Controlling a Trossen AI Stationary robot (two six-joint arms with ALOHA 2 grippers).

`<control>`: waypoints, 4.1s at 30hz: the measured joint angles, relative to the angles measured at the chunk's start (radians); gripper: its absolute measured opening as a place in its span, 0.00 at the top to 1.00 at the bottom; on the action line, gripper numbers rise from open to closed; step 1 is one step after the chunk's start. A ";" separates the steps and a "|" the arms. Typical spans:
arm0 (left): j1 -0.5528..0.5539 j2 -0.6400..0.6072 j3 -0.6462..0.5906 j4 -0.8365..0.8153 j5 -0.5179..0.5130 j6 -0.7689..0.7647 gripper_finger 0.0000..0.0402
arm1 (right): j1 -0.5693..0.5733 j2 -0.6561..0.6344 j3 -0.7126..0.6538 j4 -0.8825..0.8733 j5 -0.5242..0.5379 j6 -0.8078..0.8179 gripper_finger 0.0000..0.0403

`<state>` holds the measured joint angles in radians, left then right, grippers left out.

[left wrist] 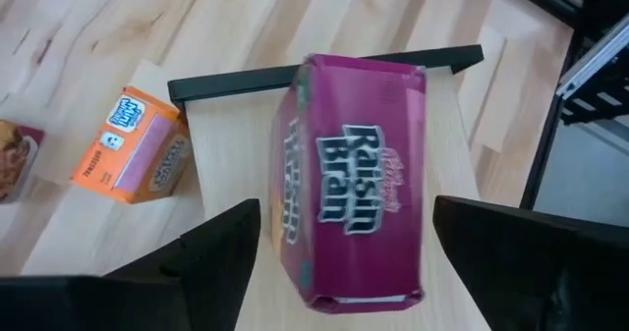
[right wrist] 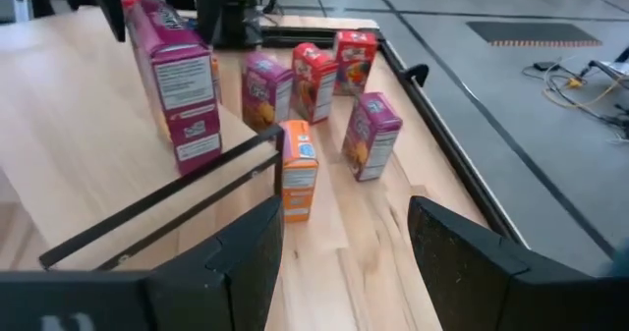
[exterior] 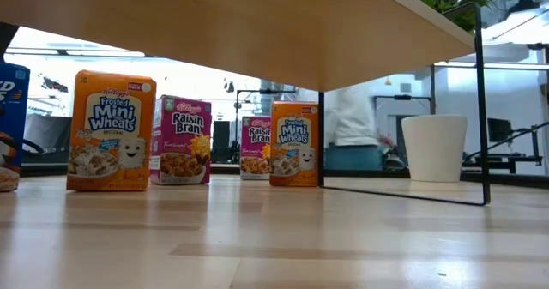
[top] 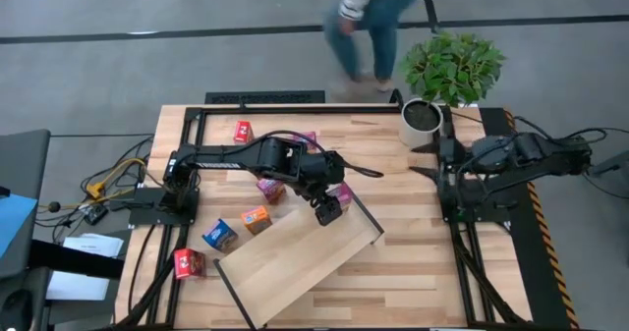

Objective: Stack cereal on shelf
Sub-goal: Put the left purple cereal box onto the shelf

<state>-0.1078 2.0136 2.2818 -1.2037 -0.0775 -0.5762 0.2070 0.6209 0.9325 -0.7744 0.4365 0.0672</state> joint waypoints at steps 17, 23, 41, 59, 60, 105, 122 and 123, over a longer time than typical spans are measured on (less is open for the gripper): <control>0.001 -0.117 0.001 -0.131 -0.073 -0.010 0.24 | -0.009 0.183 0.000 0.170 -0.030 -0.075 0.15; -0.034 -0.132 0.001 -0.167 -0.174 0.055 0.24 | -0.053 0.239 0.002 0.312 -0.185 -0.075 0.16; -0.122 -0.375 -0.573 0.168 -0.476 0.031 0.42 | -0.066 0.286 0.001 0.394 -0.203 -0.025 0.23; -0.105 -0.442 -1.023 0.846 -0.513 -0.004 0.98 | 0.055 0.265 0.001 0.340 -0.203 0.097 0.43; -0.105 -0.442 -1.023 0.863 -0.513 0.012 0.98 | 0.071 0.272 0.001 0.334 -0.203 0.104 0.48; -0.114 -0.259 -1.023 1.169 -0.283 0.146 1.00 | 0.333 0.610 0.001 0.437 -0.033 0.371 0.96; -0.122 -0.259 -1.022 1.255 -0.233 0.130 1.00 | 0.350 0.610 0.001 0.434 0.010 0.407 0.96; -0.122 -0.259 -1.022 1.253 -0.233 0.133 1.00 | 0.350 0.610 0.001 0.434 0.010 0.407 0.97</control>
<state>-0.2302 1.7546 1.2594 0.0495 -0.3103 -0.4434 0.5571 1.2304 0.9337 -0.3408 0.4464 0.4740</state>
